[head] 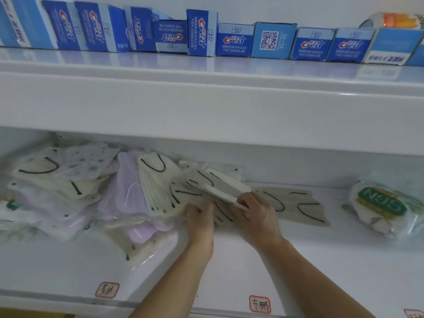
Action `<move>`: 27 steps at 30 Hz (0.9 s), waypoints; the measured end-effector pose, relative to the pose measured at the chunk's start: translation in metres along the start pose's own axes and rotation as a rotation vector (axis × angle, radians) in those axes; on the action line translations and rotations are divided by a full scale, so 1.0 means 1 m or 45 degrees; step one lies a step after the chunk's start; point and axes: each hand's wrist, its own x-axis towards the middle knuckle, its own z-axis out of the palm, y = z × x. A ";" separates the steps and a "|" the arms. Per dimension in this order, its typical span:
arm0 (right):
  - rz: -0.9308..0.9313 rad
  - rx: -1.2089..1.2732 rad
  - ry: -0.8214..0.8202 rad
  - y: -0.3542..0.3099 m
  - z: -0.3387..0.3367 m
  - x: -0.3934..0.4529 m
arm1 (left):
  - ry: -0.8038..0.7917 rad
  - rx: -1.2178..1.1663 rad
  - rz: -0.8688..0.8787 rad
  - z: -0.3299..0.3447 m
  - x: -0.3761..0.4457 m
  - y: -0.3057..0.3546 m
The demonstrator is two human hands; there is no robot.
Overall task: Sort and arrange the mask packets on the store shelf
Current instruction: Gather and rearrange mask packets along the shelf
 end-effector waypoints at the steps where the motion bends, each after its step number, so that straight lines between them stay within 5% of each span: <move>1: -0.008 0.006 -0.052 0.001 0.001 0.000 | -0.053 -0.064 -0.001 -0.004 -0.003 0.001; 4: -0.023 0.043 -0.119 0.001 -0.003 0.000 | -0.164 -0.148 0.029 -0.008 -0.008 0.005; 8: -0.394 -0.048 -0.108 -0.002 -0.008 0.002 | -0.141 -0.076 0.077 -0.006 -0.006 0.002; 13: 0.340 0.184 0.186 -0.004 -0.010 0.006 | 0.034 0.126 0.114 0.002 -0.002 0.006; 18: 0.339 0.303 0.147 -0.034 -0.013 0.049 | -0.007 0.194 0.206 0.004 -0.014 0.012; 21: 0.520 0.439 0.017 -0.050 -0.008 0.086 | -0.193 0.094 0.249 -0.008 -0.027 0.011; 27: 0.865 0.518 -0.069 -0.027 0.008 0.104 | -0.105 -0.116 0.206 -0.025 -0.045 0.007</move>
